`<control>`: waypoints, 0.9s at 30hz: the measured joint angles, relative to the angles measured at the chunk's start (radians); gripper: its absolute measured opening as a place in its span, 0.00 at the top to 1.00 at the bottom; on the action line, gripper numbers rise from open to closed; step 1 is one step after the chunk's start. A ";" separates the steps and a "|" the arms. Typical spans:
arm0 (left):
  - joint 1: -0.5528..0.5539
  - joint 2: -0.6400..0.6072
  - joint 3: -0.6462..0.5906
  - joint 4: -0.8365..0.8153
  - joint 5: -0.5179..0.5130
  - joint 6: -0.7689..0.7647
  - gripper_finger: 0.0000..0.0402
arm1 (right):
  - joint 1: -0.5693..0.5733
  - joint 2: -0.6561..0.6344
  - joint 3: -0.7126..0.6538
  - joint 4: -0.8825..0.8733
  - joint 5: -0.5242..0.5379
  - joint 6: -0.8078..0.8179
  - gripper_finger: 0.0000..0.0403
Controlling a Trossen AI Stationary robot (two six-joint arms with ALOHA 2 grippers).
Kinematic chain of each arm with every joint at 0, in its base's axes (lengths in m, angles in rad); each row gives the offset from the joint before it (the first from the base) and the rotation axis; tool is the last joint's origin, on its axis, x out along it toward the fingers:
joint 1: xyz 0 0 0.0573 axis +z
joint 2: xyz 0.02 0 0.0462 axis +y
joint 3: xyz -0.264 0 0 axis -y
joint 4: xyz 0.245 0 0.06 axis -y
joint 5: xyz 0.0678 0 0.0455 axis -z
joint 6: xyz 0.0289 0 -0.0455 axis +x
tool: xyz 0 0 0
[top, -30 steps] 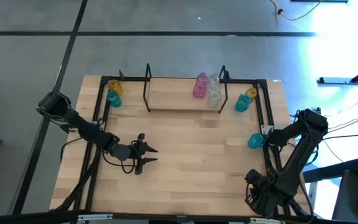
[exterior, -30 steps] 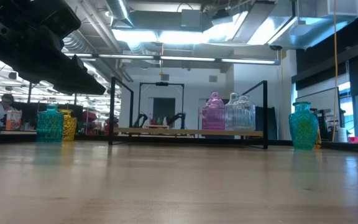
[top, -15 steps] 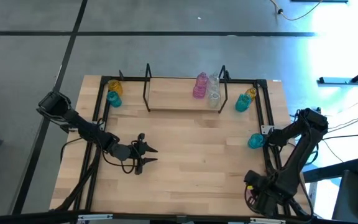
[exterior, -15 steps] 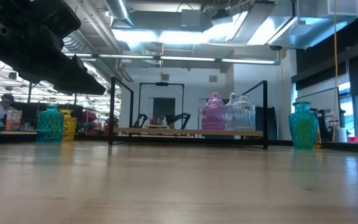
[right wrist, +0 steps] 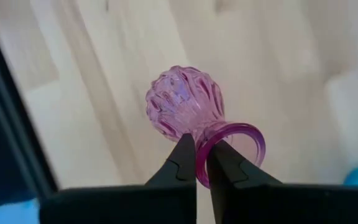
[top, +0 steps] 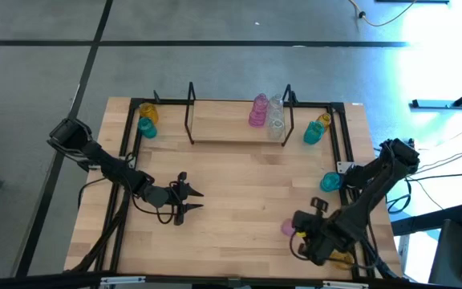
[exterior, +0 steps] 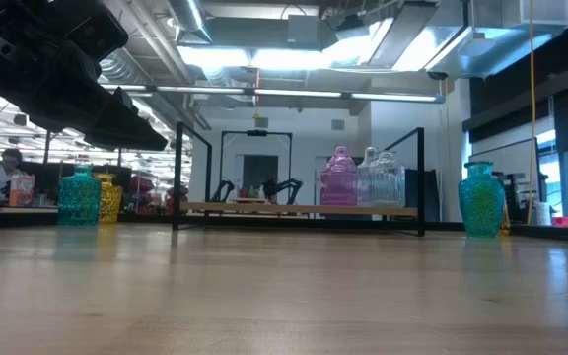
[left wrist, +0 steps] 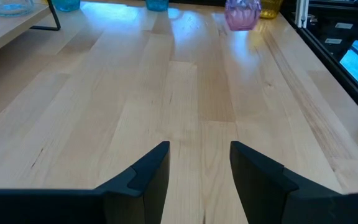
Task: Sort vases onto shelf
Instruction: Put the pink vase on the shelf aligned with the other pink vases
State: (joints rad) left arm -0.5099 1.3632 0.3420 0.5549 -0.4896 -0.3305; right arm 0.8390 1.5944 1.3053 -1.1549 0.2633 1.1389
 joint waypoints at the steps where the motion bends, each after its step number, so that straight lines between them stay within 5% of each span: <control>1: 0.000 0.000 0.000 0.000 0.000 0.000 0.60 | -0.015 0.000 0.008 -0.001 0.023 -0.039 0.99; 9: 0.000 0.022 0.000 0.003 0.000 -0.001 0.60 | -0.138 0.000 0.086 -0.002 0.164 -0.334 0.99; 27: 0.001 0.130 0.000 0.094 -0.011 0.000 0.60 | -0.538 -0.001 0.262 0.004 0.216 -0.923 0.99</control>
State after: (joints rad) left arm -0.5091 1.4937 0.3420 0.6489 -0.5002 -0.3302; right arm 0.3012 1.5936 1.5676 -1.1508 0.4795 0.2161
